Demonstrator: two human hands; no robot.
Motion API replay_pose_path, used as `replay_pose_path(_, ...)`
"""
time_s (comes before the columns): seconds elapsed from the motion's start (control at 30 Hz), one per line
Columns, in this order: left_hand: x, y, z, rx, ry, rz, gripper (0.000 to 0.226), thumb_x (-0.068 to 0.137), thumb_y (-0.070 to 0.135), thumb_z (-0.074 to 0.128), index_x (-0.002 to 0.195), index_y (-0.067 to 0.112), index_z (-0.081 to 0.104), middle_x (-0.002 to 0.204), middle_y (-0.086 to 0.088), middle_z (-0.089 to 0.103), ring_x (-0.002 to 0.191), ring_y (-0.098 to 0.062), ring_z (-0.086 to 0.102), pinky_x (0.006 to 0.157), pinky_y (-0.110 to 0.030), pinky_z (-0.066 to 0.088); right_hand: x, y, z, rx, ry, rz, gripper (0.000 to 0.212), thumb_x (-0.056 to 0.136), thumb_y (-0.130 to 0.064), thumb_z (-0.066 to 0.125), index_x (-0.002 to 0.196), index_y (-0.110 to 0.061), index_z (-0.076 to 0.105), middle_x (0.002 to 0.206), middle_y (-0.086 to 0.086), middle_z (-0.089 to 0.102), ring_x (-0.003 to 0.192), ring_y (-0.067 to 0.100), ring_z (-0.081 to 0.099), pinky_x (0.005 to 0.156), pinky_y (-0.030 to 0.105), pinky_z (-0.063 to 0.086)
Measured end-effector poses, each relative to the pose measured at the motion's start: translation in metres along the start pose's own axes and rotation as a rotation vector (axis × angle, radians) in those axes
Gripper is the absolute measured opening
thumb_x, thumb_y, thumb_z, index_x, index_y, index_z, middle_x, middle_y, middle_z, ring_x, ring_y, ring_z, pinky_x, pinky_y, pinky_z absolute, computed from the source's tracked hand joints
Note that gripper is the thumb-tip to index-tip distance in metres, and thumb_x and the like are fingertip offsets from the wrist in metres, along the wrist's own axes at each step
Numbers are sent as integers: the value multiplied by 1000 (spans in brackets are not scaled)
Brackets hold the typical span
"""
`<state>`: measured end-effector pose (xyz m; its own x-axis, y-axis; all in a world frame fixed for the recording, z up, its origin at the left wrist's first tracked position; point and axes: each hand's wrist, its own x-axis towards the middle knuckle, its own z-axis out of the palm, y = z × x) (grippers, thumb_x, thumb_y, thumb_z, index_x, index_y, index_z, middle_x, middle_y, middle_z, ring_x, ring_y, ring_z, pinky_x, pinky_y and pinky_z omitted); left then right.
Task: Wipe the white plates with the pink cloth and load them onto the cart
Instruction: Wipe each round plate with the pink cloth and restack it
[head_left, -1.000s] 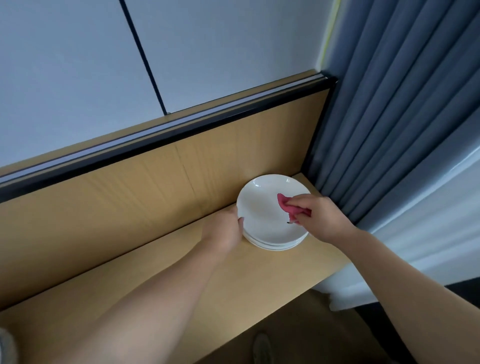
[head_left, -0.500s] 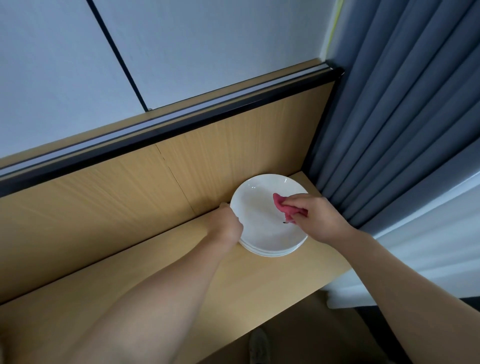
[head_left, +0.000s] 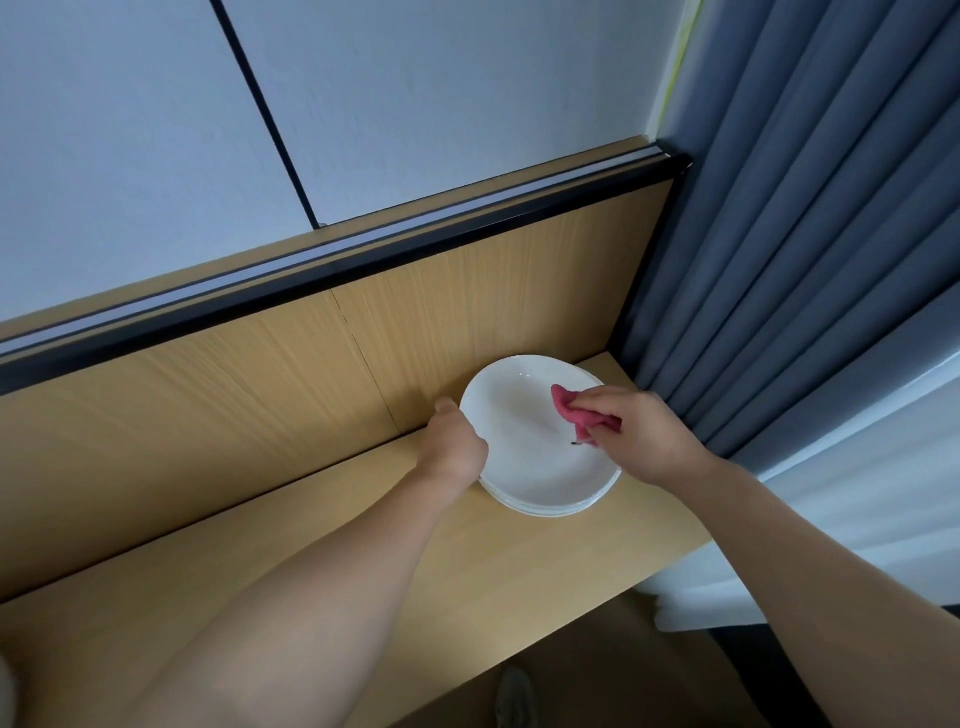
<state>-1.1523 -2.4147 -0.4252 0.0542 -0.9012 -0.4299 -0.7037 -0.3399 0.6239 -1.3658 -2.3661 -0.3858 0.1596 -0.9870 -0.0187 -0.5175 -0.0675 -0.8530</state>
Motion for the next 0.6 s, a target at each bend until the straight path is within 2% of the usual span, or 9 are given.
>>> replay_pose_path(0.1, -10, -10, -7, -18, 21, 5, 24, 85, -3, 44, 106, 6, 37, 80, -3, 49, 63, -16, 47, 47, -28, 35, -1, -11, 0, -20, 3, -7, 38, 91, 8, 50, 107, -16, 75, 90, -1, 67, 82, 14, 63, 81, 17, 54)
replay_pose_path(0.2, -20, -22, -21, -27, 55, 10, 17, 89, -1, 42, 103, 7, 37, 78, 0, 45, 63, -14, 44, 49, -28, 33, 1, -26, 4, -18, 9, -31, 43, 90, 11, 50, 109, -19, 74, 89, 1, 67, 81, 15, 64, 79, 14, 52)
replay_pose_path(0.33, -34, -45, -45, -49, 109, 19, 13, 93, 3, 40, 105, 8, 38, 77, 3, 43, 65, -13, 43, 51, -27, 33, 6, -53, 23, 15, -12, -61, 38, 92, 8, 50, 106, -18, 75, 85, 7, 66, 76, 18, 62, 75, 11, 50)
replay_pose_path(0.47, -52, -80, -73, -71, 164, -17, 15, 93, 2, 40, 107, 6, 41, 78, 1, 45, 72, -20, 46, 53, -28, 34, 11, -81, 56, 49, -68, -38, 32, 93, 6, 50, 105, -11, 74, 85, 9, 64, 75, 16, 63, 63, 7, 46)
replay_pose_path(0.6, -73, -124, -99, -91, 203, -78, 13, 93, 3, 40, 105, 7, 41, 77, 1, 47, 68, -16, 46, 51, -27, 33, 13, -103, 100, 43, -130, -58, 34, 89, 10, 49, 104, -8, 74, 85, 8, 67, 76, 17, 66, 70, 9, 48)
